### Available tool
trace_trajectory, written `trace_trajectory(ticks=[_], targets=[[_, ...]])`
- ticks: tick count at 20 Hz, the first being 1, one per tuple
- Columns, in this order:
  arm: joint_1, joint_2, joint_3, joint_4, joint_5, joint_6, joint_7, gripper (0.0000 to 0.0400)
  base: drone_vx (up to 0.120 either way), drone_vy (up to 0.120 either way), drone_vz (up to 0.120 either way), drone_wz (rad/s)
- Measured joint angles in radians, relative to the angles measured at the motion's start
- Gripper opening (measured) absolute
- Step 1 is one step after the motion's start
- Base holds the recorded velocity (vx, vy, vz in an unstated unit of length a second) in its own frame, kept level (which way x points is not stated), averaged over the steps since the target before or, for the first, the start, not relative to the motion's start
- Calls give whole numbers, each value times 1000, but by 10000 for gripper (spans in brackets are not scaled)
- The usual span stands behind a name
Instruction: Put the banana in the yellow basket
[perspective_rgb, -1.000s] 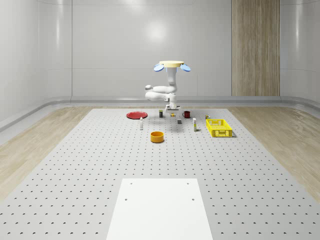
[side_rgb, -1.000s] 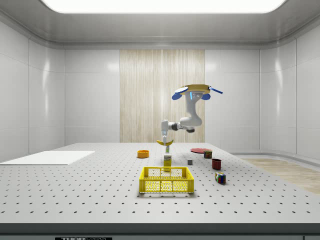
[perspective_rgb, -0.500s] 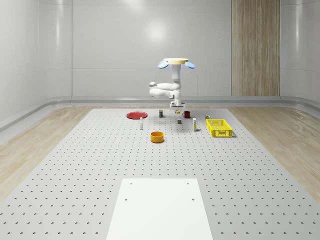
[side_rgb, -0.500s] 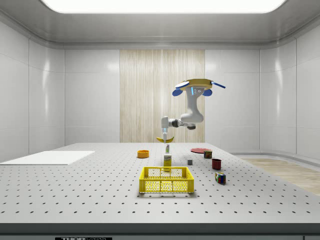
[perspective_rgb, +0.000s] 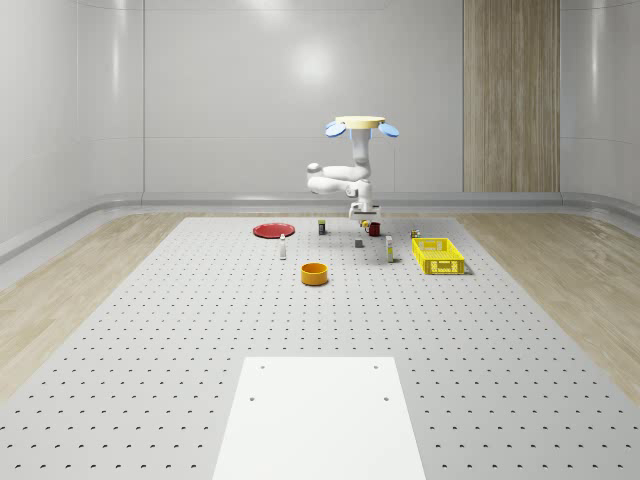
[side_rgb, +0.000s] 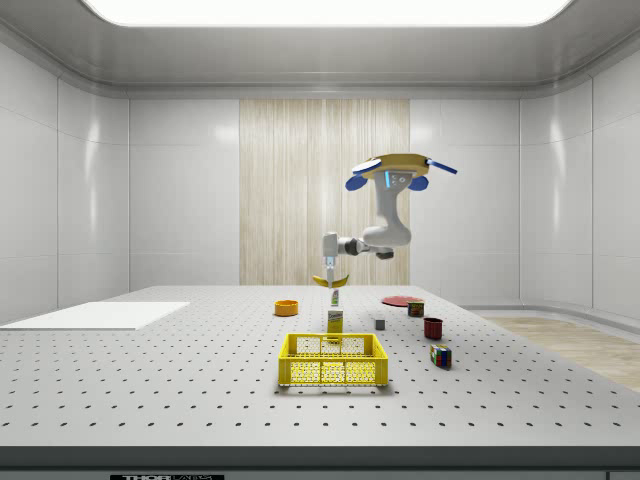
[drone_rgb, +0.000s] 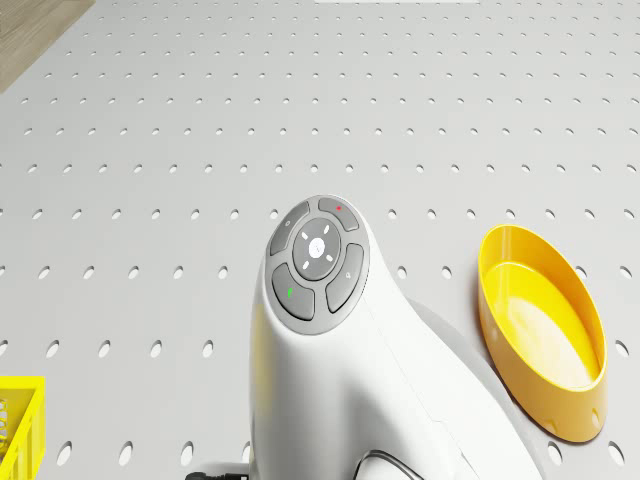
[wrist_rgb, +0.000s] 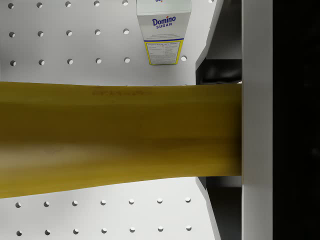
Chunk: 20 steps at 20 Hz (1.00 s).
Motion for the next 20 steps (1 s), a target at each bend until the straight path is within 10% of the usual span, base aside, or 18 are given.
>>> trace_trajectory(ticks=[20], targets=[[-5,-22,4,1,9,21,4,192,0,120,0,0]])
